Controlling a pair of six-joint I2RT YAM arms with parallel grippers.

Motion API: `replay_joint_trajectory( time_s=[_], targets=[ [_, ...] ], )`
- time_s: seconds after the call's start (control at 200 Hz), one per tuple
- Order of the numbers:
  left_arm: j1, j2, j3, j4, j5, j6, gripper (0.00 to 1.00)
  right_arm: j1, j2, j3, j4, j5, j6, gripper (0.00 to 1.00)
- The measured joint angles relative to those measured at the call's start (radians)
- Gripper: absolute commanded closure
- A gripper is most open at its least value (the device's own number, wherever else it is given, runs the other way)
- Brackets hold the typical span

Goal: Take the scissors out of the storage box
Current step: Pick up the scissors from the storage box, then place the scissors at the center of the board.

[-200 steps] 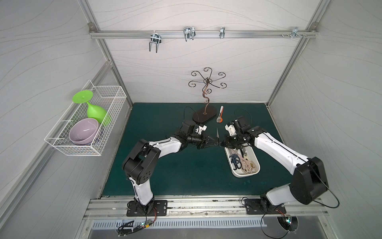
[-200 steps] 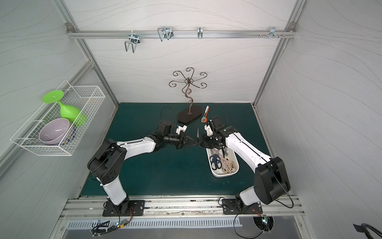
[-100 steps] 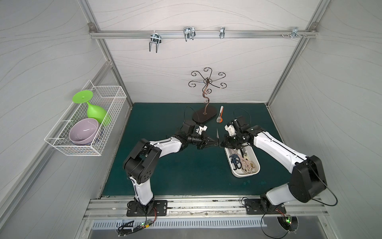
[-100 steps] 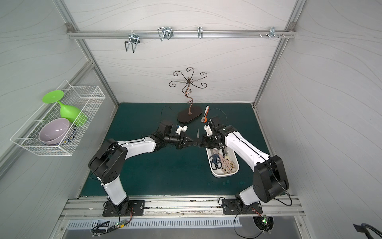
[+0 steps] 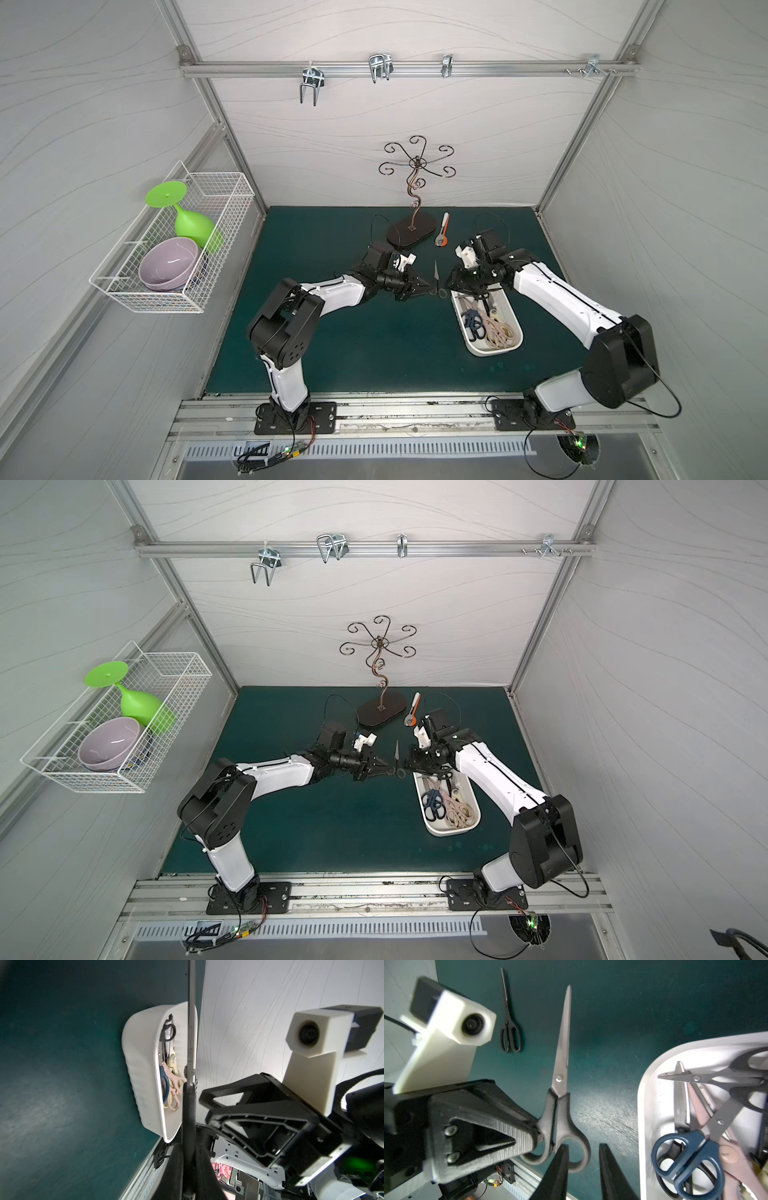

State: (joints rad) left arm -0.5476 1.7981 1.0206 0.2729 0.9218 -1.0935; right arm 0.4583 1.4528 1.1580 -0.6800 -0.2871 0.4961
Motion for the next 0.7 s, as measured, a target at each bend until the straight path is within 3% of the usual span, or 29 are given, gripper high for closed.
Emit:
replay_joint_trajectory(
  time_s=[0.31,0.7],
  targets=[
    [0.168,-0.005,-0.006,-0.246,-0.046,0.228,1.0,-0.042,-0.031,-0.008,0.002,0.001,-0.018,0.7],
    [0.271,0.055,0.014,-0.466,-0.101,0.45,1.0,-0.042,-0.031,-0.022,0.019,-0.003,-0.018,0.71]
  ],
)
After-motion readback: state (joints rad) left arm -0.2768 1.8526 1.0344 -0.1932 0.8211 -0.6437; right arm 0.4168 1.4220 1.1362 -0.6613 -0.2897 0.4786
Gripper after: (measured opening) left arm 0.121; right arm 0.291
